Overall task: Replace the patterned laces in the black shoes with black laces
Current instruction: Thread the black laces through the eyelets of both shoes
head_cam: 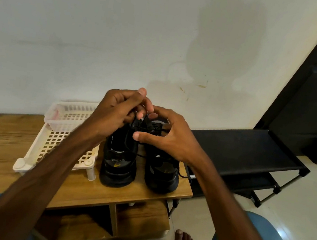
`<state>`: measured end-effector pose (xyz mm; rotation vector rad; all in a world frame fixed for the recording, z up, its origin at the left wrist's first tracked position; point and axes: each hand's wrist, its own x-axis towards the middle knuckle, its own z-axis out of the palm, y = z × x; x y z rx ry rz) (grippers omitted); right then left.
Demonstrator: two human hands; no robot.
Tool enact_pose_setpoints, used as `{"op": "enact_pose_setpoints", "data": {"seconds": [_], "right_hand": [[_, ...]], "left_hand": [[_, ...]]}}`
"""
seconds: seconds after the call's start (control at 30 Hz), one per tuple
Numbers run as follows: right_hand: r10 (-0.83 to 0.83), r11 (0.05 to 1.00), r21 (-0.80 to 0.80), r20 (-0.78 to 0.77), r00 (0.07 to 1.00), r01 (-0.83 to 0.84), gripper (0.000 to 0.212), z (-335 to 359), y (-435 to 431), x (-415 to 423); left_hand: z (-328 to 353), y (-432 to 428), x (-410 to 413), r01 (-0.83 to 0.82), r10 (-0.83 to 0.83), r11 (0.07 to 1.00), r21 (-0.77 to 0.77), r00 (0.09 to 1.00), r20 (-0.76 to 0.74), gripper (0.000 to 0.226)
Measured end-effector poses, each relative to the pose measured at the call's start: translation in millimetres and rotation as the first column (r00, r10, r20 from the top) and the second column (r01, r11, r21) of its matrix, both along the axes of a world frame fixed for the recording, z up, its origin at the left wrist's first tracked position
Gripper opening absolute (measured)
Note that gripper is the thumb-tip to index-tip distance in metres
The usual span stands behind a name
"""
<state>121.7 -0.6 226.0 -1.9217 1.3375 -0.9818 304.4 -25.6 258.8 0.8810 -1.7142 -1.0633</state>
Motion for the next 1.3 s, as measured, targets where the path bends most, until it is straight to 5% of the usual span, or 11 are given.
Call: {"op": "enact_pose_setpoints", "data": {"seconds": [0.23, 0.33, 0.47, 0.53, 0.83, 0.9, 0.97, 1.03, 1.1, 1.2, 1.3], "right_hand": [[0.172, 0.984, -0.013, 0.310, 0.935, -0.177, 0.007, 7.6, 1.8, 11.0], [0.072, 0.996, 0.033, 0.345, 0.936, -0.088, 0.018, 15.6, 5.1, -2.4], [0.036, 0.975, 0.086, 0.849, 0.528, -0.205, 0.029, 36.8, 7.6, -26.6], [0.027, 0.975, 0.056, 0.931, 0.365, -0.214, 0.027, 41.1, 5.8, -33.2], [0.024, 0.983, 0.004, 0.989, 0.149, -0.183, 0.030, 34.1, -11.0, -46.9], [0.009, 0.979, 0.026, 0.985, 0.170, -0.201, 0.031, 32.1, -13.5, -45.1], [-0.024, 0.971, 0.097, 0.949, 0.315, -0.217, 0.033, 30.3, -17.5, -44.9], [-0.086, 0.968, 0.222, 0.724, 0.685, -0.113, 0.040, 24.3, -24.6, -46.1], [-0.141, 0.972, 0.217, 0.210, 0.967, 0.094, 0.051, 11.0, -33.4, -46.2], [-0.361, 0.924, -0.044, -0.427, 0.829, 0.380, 0.058, -11.8, -49.2, -46.2], [-0.422, 0.906, -0.125, -0.304, 0.854, 0.404, 0.048, -5.2, -61.1, -35.1]], "left_hand": [[10.1, -1.8, 10.5, 0.195, -0.203, 0.977, 0.087, 0.975, 0.088, 0.052], [-0.7, -16.8, 25.0, 0.072, -0.075, 0.990, 0.120, 0.997, 0.021, 0.046], [-35.6, -46.6, 50.9, -0.094, 0.092, 0.976, 0.198, 0.996, 0.016, 0.041], [-51.5, -56.3, 58.4, -0.105, 0.085, 0.971, 0.214, 0.991, 0.101, 0.038], [-74.1, -85.7, 92.5, -0.296, 0.311, 0.948, -0.118, 0.780, 0.543, 0.022], [-78.3, -94.6, 103.2, -0.382, 0.388, 0.914, -0.135, 0.730, 0.563, 0.017], [-77.5, -99.0, 107.6, -0.426, 0.440, 0.890, -0.162, 0.709, 0.552, 0.013], [-70.2, -96.8, 101.1, -0.388, 0.419, 0.905, -0.172, 0.753, 0.508, 0.020], [-58.6, -89.9, 86.6, -0.301, 0.338, 0.941, -0.155, 0.830, 0.444, 0.023], [-44.6, -81.7, 61.2, -0.217, 0.251, 0.967, -0.132, 0.900, 0.357, 0.011], [-34.3, -83.3, 41.8, -0.152, 0.191, 0.978, -0.143, 0.926, 0.326, 0.010]]}}
